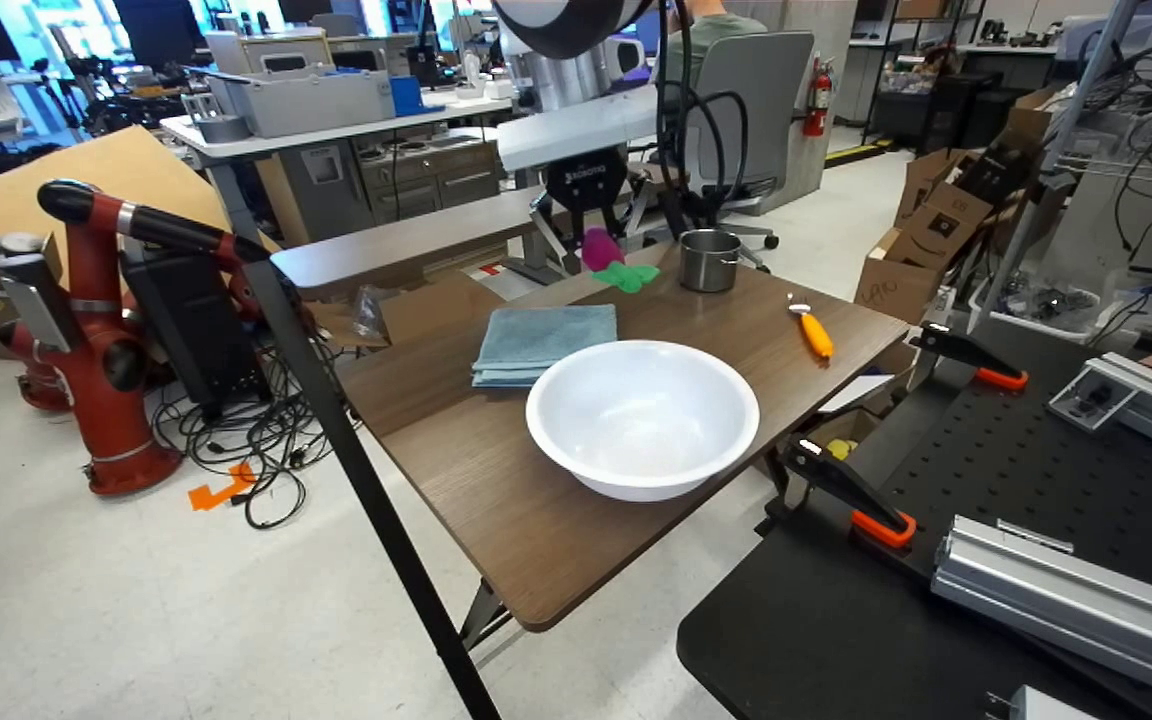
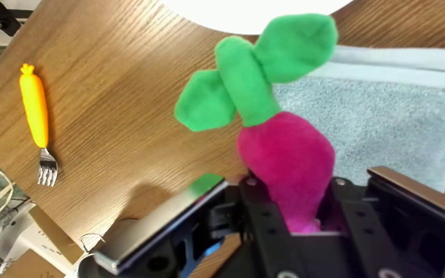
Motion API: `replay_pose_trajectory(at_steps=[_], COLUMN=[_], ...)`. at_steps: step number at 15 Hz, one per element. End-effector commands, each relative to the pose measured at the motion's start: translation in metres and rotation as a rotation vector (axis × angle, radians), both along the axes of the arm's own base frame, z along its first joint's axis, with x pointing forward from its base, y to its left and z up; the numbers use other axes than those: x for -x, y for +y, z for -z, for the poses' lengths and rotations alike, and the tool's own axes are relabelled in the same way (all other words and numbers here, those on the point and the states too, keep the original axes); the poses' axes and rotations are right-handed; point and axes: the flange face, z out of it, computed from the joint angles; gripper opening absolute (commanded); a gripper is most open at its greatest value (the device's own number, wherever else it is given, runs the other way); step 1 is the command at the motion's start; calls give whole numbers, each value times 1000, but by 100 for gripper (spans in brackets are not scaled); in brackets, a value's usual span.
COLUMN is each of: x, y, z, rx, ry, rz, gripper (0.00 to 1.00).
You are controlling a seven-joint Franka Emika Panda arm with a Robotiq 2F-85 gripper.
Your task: Put the maroon object in the white bowl
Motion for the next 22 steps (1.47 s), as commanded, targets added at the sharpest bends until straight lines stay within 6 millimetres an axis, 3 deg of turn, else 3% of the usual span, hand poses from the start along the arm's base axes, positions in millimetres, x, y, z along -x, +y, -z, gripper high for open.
replay_pose_trajectory(at_steps=[1,17,22], x=[15,82,93], y=[19,103,108], z=[5,49,64], rx=[30,148,136], ry=[6,80,109], rz=[-75,-369,-419], gripper=[4,4,4])
